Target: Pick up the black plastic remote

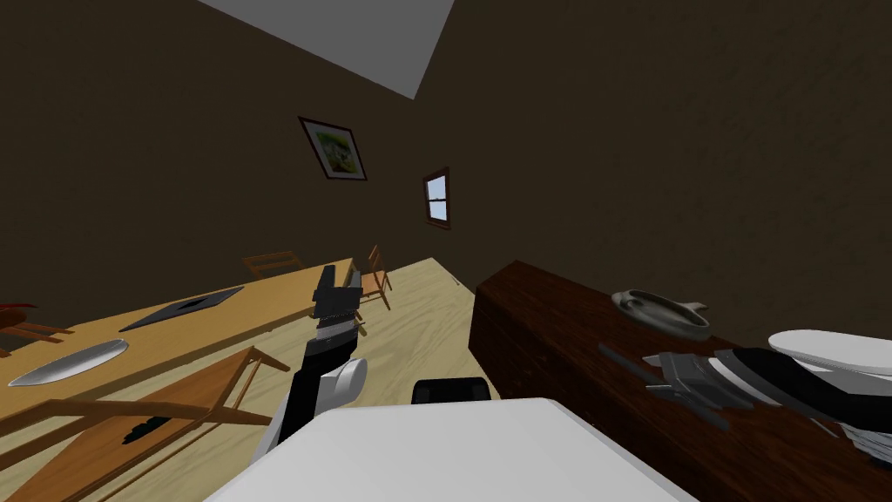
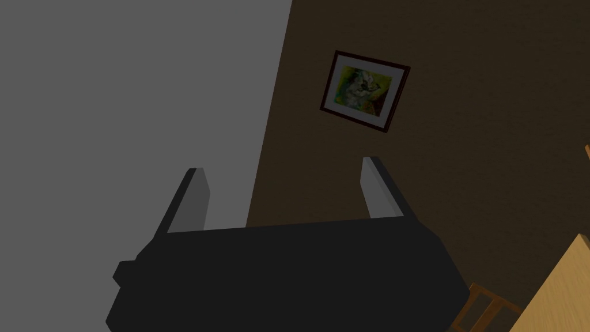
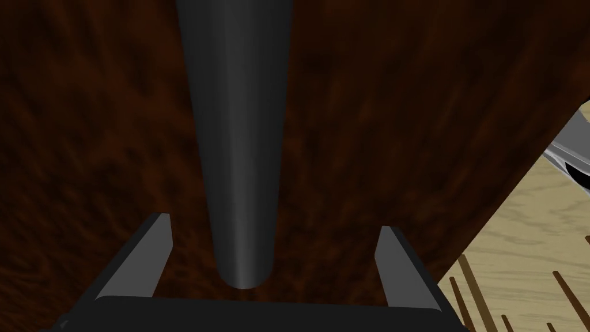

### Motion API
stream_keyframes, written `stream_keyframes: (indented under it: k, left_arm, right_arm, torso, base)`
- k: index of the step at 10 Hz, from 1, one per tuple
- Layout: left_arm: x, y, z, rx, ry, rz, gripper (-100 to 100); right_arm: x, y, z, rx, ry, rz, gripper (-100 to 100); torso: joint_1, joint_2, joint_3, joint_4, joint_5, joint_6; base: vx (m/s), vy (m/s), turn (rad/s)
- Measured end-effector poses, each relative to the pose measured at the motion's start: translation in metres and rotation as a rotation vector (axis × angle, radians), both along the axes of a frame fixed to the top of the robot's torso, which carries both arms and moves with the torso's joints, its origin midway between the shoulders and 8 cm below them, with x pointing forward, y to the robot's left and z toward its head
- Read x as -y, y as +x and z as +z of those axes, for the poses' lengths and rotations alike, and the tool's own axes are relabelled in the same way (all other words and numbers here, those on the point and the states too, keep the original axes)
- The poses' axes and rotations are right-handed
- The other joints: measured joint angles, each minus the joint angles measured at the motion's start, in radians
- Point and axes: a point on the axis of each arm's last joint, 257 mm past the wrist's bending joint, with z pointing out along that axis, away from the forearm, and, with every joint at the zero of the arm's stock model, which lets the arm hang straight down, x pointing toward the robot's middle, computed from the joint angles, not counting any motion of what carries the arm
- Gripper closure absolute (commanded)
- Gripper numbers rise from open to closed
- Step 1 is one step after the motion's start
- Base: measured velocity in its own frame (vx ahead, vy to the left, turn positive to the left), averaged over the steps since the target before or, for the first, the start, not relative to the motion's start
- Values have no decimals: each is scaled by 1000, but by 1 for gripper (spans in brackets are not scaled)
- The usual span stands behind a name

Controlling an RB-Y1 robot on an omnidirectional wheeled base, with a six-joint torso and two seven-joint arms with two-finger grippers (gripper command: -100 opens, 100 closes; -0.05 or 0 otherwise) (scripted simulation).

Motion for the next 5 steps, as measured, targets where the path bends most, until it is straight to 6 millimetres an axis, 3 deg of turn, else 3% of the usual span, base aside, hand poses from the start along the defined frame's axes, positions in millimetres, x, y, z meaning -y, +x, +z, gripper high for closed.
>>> stream_keyframes:
  k: [1,2,4,5]
  left_arm:
    - [0,0,0,0,0,0,0]
    - [0,0,0,0,0,0,0]
    - [0,0,0,0,0,0,0]
    - [0,0,0,0,0,0,0]
  right_arm:
    - [1,-2,-1,-3,-4,-1,0]
    - [1,-2,-1,-2,-3,-1,-100]
    - [3,-11,-14,-2,-2,-15,-100]
    - [3,-11,-15,-1,-3,-15,100]
  torso:
    - [2,3,1,0,0,0]
    - [4,6,3,1,1,0]
    - [5,7,4,2,1,0]
    - [5,7,4,2,1,1]
  base:
    - [10,-7,-1]
    - [15,-2,86]
    - [13,-1,49]
    - [0,0,0]
